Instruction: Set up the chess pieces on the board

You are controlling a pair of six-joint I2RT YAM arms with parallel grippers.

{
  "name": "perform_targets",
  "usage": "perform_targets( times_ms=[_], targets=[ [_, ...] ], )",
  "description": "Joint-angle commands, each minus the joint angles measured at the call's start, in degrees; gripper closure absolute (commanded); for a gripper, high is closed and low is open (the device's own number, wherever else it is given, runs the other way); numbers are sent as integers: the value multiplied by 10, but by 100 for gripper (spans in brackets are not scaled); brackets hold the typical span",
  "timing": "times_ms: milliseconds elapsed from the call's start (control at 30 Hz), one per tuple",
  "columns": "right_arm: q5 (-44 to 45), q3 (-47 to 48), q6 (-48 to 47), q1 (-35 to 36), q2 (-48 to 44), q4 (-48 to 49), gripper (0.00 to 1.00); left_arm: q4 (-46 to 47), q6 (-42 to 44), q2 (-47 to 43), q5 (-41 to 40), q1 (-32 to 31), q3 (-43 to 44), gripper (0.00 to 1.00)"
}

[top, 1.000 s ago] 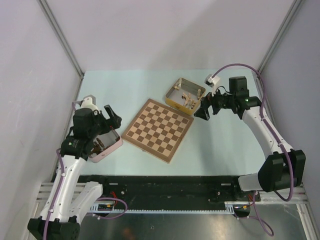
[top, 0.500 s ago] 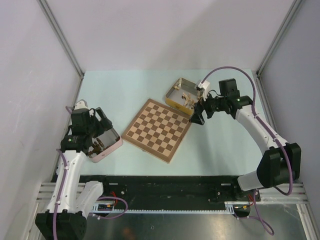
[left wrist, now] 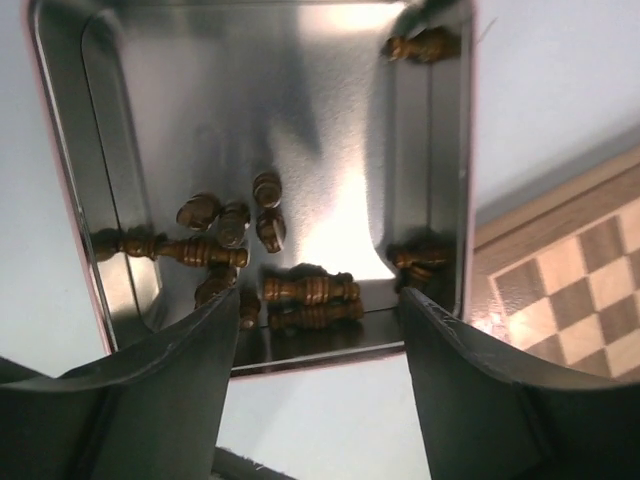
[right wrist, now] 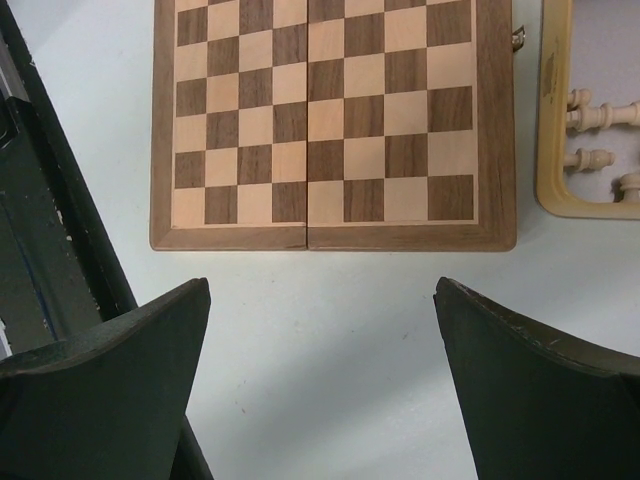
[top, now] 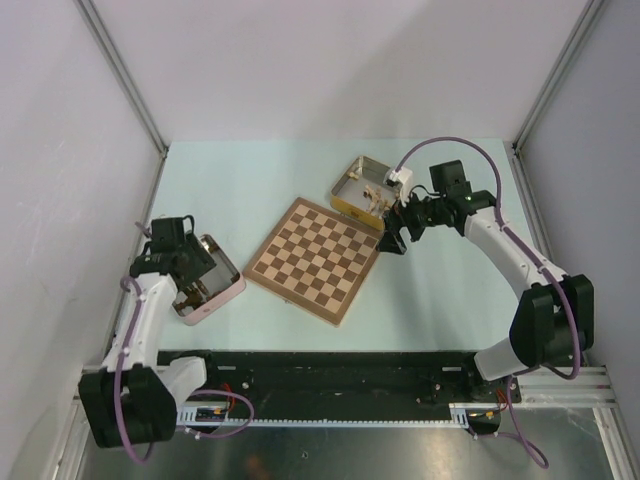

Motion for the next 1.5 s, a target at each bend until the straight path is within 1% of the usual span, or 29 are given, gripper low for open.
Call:
perform_targets(
  times_ms=[0,67,133,167,200,433,600,667,900,1133,1300,1333,1467],
  targets=[
    [-10,20,-1,3,8,1,0,1,-3,57,-24,14,32,34],
    [-10,20,-2,3,10,1,0,5,3,81,-28,15,38,35],
    [-11,20,-3,3,12,0,0,7,7,108,-30,15,46,40],
    [-10,20,-4,3,12,-1,0,9,10,114,-30,15,49,40],
    [-11,20,-5,3,13,-3,0,9,11,122,-31,15,54,43],
    [-14,20,-6,3,21,-5,0,24,26,174,-39,21,69,52],
    [-11,20,-9,3,23,-5,0,35,30,200,-41,25,70,54],
    [-10,20,-10,3,24,-4,0,38,30,213,-42,27,70,57],
    [-7,21,-12,3,28,-2,0,48,30,237,-46,30,72,62],
    [-6,21,-14,3,32,0,0,53,33,253,-51,33,78,63],
    [-6,21,-16,3,33,-2,0,53,37,255,-52,33,82,70],
    [-7,21,-16,2,33,-3,0,53,39,252,-54,33,83,74],
    [-12,21,-21,2,32,-7,0,53,53,241,-60,33,84,81]
  ],
)
